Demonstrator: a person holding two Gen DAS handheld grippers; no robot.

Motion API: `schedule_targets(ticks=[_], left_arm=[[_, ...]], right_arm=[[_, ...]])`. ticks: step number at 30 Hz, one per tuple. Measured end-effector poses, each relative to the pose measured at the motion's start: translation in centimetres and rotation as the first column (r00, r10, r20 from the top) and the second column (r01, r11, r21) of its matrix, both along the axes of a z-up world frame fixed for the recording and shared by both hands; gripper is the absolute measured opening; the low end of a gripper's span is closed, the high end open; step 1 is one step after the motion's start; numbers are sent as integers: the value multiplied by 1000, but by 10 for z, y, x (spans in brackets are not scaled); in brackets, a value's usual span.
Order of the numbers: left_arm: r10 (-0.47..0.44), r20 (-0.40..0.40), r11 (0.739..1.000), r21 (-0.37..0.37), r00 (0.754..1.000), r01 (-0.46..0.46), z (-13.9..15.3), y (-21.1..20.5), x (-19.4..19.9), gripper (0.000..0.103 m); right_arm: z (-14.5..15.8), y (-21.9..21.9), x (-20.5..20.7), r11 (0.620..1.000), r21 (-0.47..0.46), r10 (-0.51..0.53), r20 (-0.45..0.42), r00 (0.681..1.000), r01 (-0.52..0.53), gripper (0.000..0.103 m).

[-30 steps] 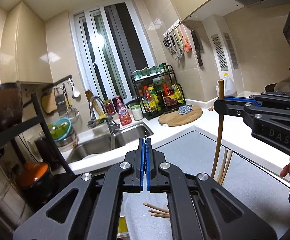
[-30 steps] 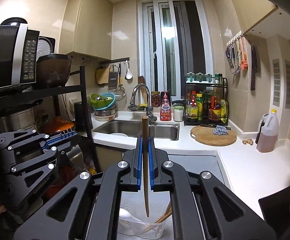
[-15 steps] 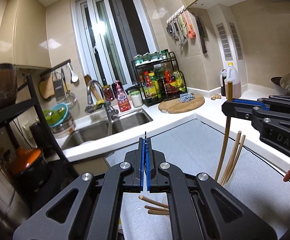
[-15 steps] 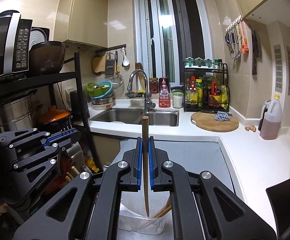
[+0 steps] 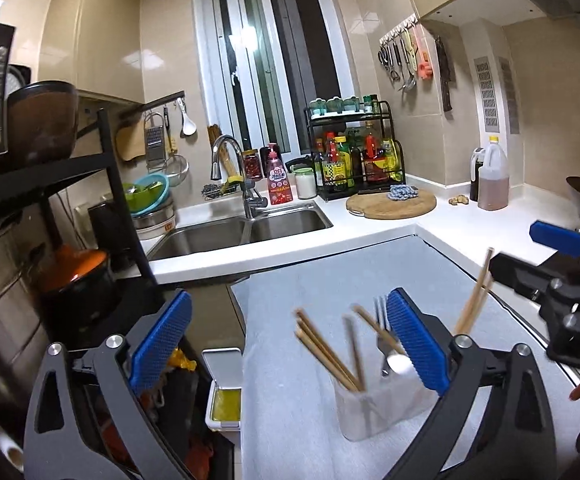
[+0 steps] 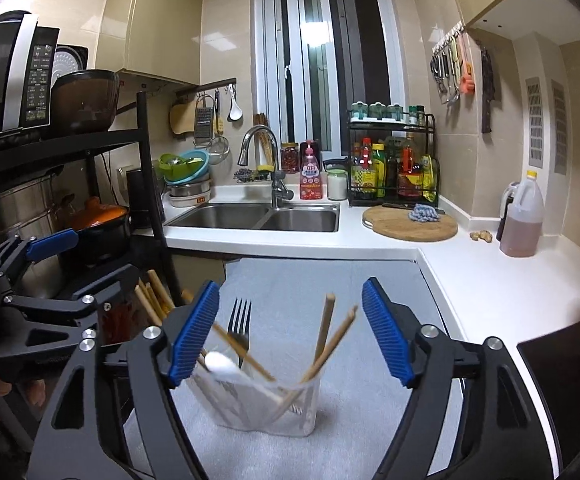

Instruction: Organize utensils

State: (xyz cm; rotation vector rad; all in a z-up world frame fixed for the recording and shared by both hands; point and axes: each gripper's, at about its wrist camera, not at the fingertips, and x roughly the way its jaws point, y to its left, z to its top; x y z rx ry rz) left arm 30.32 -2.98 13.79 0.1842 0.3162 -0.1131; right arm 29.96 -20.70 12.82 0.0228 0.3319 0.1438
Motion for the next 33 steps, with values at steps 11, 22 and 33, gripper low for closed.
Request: schedule_targets(ticks=[11, 22, 33], left_arm=[[32, -42, 998, -46, 999, -34, -28, 6, -65, 95], [100, -62, 993, -58, 993, -103, -73, 6, -104, 95], [128, -68, 987, -84, 989, -134, -85, 11, -119, 95]], right_arm=[[-33, -3, -65, 996, 0, -84, -26, 996, 84, 91], [-76, 6, -99, 994, -37, -104, -71, 992, 102, 91], [-89, 9, -116, 994, -52, -101, -91, 991, 97, 91]])
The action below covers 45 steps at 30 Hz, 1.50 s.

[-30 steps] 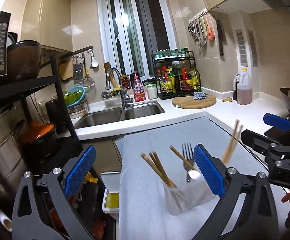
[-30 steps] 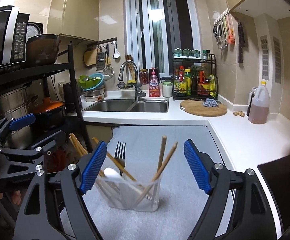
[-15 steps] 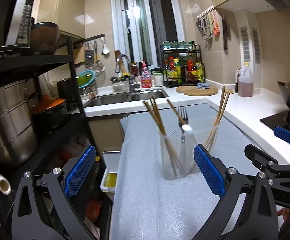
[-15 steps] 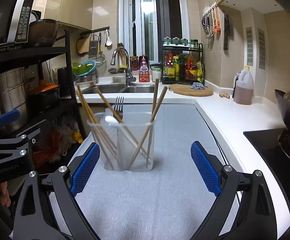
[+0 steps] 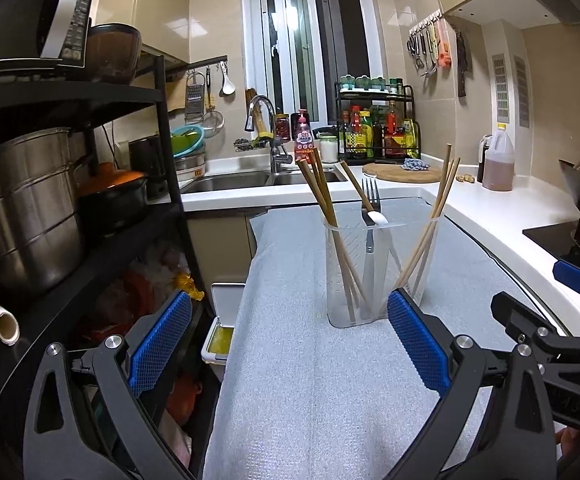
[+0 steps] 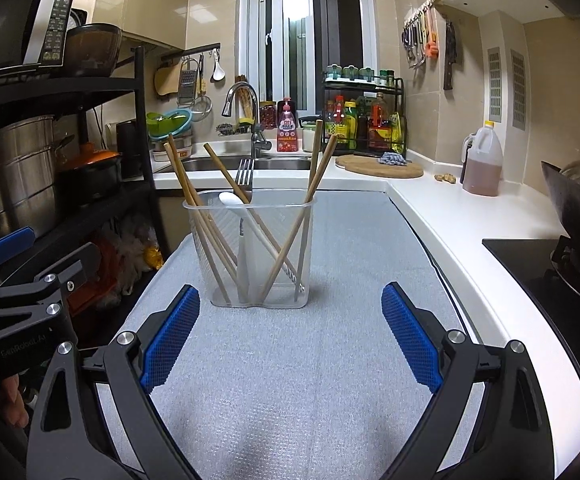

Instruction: Organize utensils

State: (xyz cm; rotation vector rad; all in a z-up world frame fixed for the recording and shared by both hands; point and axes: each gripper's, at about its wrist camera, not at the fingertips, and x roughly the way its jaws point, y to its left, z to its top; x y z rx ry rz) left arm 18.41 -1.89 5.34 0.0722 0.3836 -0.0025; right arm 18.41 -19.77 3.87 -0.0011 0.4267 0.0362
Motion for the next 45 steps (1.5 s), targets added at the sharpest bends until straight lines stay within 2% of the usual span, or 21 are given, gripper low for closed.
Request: schedule_targets(ticks=[12, 24, 45], left_arm=[[-20, 15, 1000, -10, 1000, 20, 2, -6, -7, 95], [10, 18, 1000, -6, 1000, -10, 0, -6, -8, 95], [9, 33, 1000, -14, 999, -9, 5, -4, -12, 95]], right_arm=[[0, -1, -9, 1000, 9, 7, 11, 1000, -7, 91], [0, 0, -11, 1000, 6, 2, 15, 1000, -2, 91], [0, 4, -11, 1000, 0, 12, 15, 1000, -12, 91]])
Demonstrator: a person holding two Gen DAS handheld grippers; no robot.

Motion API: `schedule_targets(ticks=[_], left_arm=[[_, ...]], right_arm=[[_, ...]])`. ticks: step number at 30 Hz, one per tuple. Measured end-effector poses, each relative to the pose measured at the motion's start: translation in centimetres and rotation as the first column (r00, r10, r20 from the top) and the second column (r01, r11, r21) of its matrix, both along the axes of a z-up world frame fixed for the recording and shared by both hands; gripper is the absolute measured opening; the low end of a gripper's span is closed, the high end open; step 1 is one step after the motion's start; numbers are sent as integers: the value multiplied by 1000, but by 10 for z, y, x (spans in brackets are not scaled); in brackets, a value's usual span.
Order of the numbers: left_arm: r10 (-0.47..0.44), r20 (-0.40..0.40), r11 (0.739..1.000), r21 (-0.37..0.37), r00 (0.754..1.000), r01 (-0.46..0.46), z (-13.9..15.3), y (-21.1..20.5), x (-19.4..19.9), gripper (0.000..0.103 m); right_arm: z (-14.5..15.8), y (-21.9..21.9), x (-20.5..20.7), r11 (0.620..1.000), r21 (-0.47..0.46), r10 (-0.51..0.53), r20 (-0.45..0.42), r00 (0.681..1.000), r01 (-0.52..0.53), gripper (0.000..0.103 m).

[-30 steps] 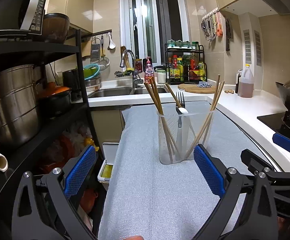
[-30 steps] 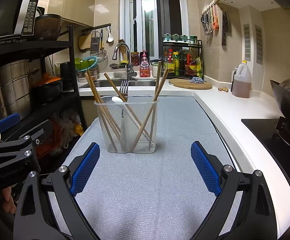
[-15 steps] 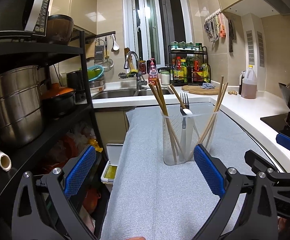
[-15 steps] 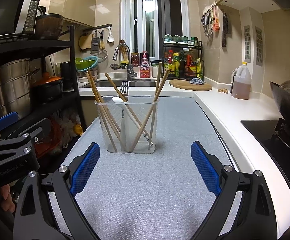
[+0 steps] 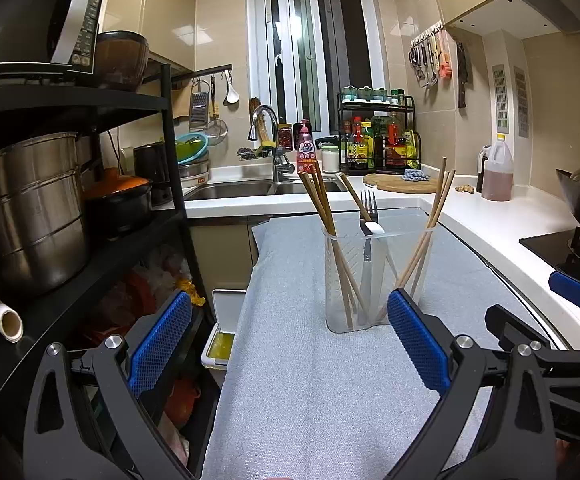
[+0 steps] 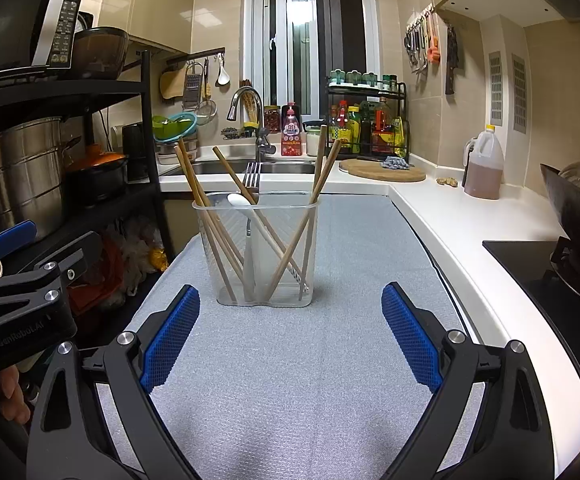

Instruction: Organize utensils

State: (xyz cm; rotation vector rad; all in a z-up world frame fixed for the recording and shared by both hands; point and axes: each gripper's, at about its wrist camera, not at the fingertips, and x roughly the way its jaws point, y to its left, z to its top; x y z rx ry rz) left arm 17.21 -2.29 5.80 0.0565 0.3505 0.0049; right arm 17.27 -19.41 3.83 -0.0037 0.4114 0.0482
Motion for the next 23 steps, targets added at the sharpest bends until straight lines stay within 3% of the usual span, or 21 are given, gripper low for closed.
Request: schedule_targets(ticks=[23], left_arm=[[-9, -16, 1000, 2, 1000, 9, 1, -6, -1, 95]], right_arm=[[3, -4, -2, 1000, 13, -5, -2, 1000, 5, 91]])
